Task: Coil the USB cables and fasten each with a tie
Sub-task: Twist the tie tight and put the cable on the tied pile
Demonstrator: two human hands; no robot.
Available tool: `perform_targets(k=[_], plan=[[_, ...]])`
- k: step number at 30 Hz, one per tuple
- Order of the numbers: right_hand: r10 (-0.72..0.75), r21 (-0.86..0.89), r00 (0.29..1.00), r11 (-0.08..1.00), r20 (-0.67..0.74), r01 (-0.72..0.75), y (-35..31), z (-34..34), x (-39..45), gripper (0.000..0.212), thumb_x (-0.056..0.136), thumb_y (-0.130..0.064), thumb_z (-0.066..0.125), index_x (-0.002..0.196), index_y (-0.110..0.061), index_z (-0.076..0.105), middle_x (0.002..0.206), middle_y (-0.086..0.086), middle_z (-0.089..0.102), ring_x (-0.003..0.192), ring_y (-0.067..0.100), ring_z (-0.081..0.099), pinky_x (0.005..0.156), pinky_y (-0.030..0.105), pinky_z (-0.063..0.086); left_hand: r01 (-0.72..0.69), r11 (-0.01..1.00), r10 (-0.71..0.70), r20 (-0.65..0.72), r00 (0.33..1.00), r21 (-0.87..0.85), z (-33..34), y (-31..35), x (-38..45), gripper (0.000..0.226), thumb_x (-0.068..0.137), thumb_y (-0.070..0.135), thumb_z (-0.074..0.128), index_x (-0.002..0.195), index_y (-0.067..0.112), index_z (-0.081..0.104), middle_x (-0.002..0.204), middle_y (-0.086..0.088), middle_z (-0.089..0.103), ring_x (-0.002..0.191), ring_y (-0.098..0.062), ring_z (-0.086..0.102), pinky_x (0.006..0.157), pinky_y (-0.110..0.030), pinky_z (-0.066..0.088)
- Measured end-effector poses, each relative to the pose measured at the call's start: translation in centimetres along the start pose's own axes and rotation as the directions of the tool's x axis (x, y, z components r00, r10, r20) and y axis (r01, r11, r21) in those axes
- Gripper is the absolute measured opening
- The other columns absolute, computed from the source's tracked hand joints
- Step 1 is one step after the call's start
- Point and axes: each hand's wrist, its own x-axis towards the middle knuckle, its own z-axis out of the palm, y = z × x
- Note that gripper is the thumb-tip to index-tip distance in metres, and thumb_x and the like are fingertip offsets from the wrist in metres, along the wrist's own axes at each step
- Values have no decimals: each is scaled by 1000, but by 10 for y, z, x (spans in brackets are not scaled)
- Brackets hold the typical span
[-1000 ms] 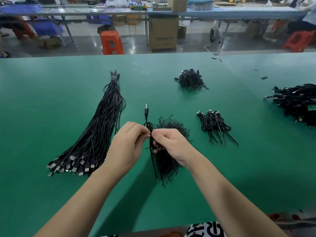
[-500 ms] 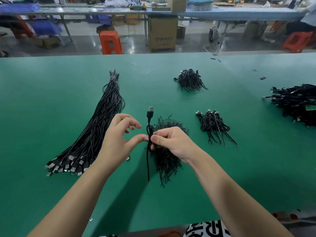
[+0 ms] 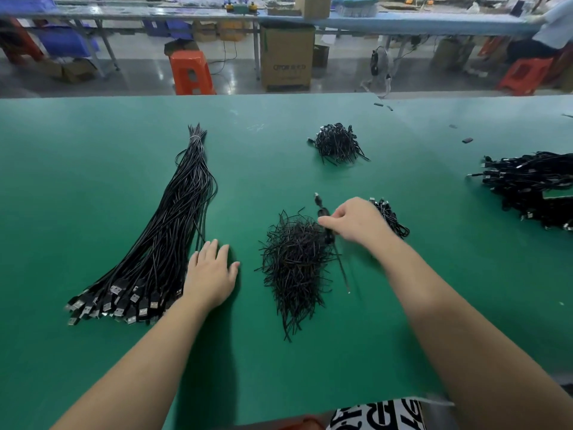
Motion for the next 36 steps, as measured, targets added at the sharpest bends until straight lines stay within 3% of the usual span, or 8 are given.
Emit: perform_targets(k=[4,10,14,20,26,29,31,36], plan=[[186,-144,977,969,-106,-200,36,-20,40,41,88,-49,64,79,-10,71,68,5,60,67,26,57,56,26,39,-1,1000,5,-150,989,27,11,0,-8,56,102,44,36,149,15,44,157,-8,38,149,-23,27,122,-42,20],[356,-179,919,906,-168,-384,72,-27,84,46,84,-53,73,73,-12,56,74,4,60,63,20,54,51,24,33,12,1000,-16,-214,977,-20,14,-1,-11,45,93,25,55,134,8,60,143,-10,56,141,-23,43,117,-41,34],[410,-204,905,882,-110,-424,87,-18,102,39,82,-50,77,79,-14,64,90,4,72,80,24,63,53,24,35,20,1000,-24,-213,977,-20,13,1,-10,44,92,23,57,133,8,62,142,-9,57,140,-22,44,116,-41,36],[413,-270,906,865,-92,-422,88,-5,109,42,86,-53,73,75,-14,60,77,2,60,74,24,58,52,23,34,32,999,-36,-225,974,-21,13,1,-10,44,91,24,58,132,9,62,141,-9,58,140,-22,45,116,-40,36],[389,-280,912,868,-126,-409,89,-3,110,50,87,-59,69,72,-14,54,74,2,56,75,26,59,50,23,32,21,999,-30,-250,968,-40,15,1,-10,43,91,23,59,132,9,62,141,-9,58,140,-22,45,115,-41,36],[344,-270,919,882,-191,-386,90,-2,108,53,91,-59,63,69,-11,54,69,3,56,64,24,54,50,23,32,17,999,-29,-261,965,-50,14,1,-10,43,91,23,59,132,9,63,141,-9,58,139,-22,45,115,-40,37],[255,-266,935,910,-245,-318,82,-2,104,49,95,-52,59,70,-10,57,70,5,59,61,24,53,53,24,36,18,998,-33,-265,964,-61,14,2,-10,43,91,22,60,131,9,63,140,-9,59,139,-22,45,115,-40,36],[-43,-135,976,991,-215,13,14,1,75,35,100,-37,51,92,-10,72,90,8,73,83,28,67,70,36,56,-7,993,-27,-280,960,-118,12,1,-12,43,89,21,62,129,6,64,137,-11,61,138,-24,47,115,-40,36]])
